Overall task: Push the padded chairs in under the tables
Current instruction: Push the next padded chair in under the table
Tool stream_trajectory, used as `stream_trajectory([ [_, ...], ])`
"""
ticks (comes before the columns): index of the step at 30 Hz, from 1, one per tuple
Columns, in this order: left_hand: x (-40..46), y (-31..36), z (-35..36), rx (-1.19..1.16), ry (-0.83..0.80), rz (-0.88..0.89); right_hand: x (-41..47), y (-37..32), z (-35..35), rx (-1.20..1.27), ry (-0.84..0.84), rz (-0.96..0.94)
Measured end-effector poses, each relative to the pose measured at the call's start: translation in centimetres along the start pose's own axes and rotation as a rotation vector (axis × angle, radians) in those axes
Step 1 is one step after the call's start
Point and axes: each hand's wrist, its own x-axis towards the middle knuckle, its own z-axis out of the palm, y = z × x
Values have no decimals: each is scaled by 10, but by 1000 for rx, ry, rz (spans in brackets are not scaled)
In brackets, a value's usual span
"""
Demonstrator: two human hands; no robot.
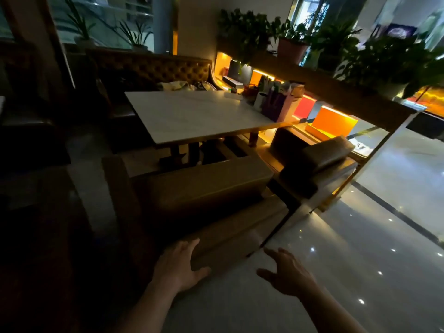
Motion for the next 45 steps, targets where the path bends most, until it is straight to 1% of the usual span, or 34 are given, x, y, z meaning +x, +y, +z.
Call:
stream_trajectory([
  [3,40,14,4,-6,-26,-15,45,21,-20,-30,19,28],
  [7,82,23,10,-6,-40,-57,94,30,-28,-17,0,-6],
  [12,131,28,24,0,-33,-132,169,47,-19,-59,-51,-88],
  [16,171,33,37,19,-24,-233,238,61,-10,-113,-60,-187],
  [19,196,37,52,33,-4,-287,290,76,1,-137,-109,-241],
  [22,216,35,67,43,7,-332,336,92,11,-215,-109,-324],
  [25,226,28,83,56,-4,-368,369,105,18,-317,-153,-364],
  [28,226,24,96,100,29,-378,382,106,26,-347,-170,-394],
  [31,225,18,107,109,135,-356,381,102,33,-340,-92,-385],
  [34,224,14,115,74,193,-358,380,102,37,-340,-53,-402],
  [40,217,11,123,80,281,-326,377,102,42,-359,-81,-402],
  [45,191,8,131,58,300,-330,352,97,49,-340,-152,-407],
])
